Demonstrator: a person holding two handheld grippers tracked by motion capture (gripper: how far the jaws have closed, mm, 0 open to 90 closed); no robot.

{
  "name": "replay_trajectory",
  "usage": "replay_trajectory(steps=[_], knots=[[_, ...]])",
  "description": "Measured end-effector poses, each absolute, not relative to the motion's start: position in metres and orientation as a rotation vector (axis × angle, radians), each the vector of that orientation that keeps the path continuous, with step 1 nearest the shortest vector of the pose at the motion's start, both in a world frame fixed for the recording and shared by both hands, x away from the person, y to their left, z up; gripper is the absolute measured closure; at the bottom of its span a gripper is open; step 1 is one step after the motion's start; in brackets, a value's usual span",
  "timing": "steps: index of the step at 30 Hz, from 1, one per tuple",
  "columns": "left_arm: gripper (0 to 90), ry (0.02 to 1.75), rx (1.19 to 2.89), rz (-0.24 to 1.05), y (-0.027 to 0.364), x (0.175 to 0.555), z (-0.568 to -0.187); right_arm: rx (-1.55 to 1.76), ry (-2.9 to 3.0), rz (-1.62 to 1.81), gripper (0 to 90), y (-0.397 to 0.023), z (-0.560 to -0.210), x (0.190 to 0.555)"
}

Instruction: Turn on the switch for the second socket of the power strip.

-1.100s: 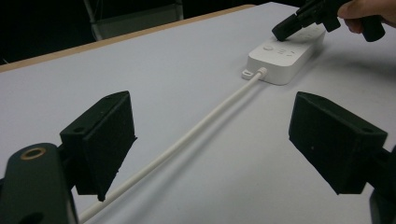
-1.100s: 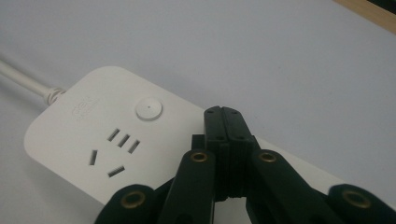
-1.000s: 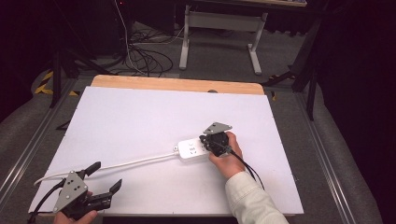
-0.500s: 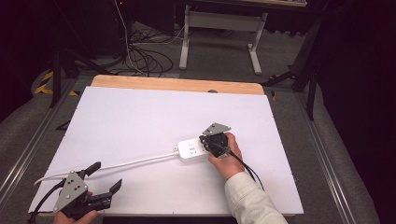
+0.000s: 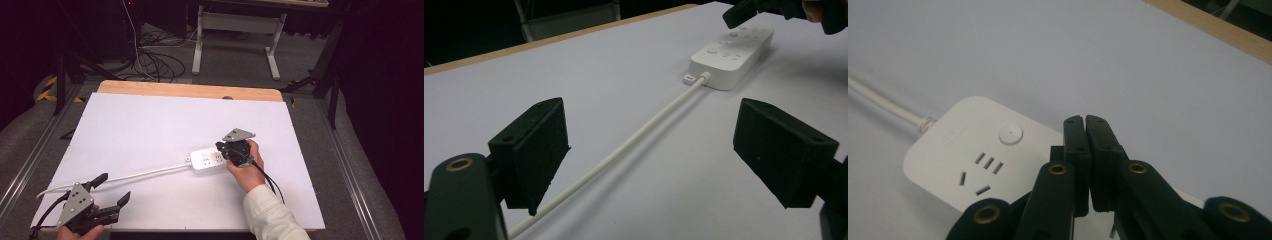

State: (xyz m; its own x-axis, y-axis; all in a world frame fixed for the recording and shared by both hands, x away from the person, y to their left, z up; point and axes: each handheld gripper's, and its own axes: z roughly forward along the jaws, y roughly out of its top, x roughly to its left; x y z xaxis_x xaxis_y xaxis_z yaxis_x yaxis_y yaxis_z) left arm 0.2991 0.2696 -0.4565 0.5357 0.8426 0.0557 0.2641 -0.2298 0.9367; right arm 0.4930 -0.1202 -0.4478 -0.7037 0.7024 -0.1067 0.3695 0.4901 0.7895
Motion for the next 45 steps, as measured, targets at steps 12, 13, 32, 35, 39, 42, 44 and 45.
replay_trajectory(steps=[12,13,32,35,39,42,44,45], knots=[[14.9,0.927,1.771,0.716,0.270,0.300,-0.457,0.854,2.289,1.170,86.1,-0.127,-0.423,0.480],[14.9,0.927,1.771,0.716,0.270,0.300,-0.457,0.851,2.288,1.171,86.0,-0.128,-0.421,0.479],[14.9,0.935,1.768,0.716,0.271,0.300,-0.457,0.825,2.261,1.224,75.3,-0.135,-0.410,0.471],[14.9,0.935,1.767,0.712,0.271,0.300,-0.456,0.818,2.251,1.244,66.6,-0.136,-0.407,0.469],[14.9,0.932,1.769,0.718,0.270,0.300,-0.456,0.818,2.248,1.269,54.8,-0.139,-0.401,0.464],[15.0,0.936,1.769,0.718,0.270,0.300,-0.456,0.809,2.245,1.281,50.0,-0.144,-0.395,0.458],[14.9,0.934,1.772,0.719,0.271,0.300,-0.456,0.808,2.235,1.306,46.2,-0.149,-0.391,0.454],[15.0,0.937,1.769,0.717,0.271,0.300,-0.456,0.805,2.234,1.316,44.5,-0.151,-0.389,0.452]])
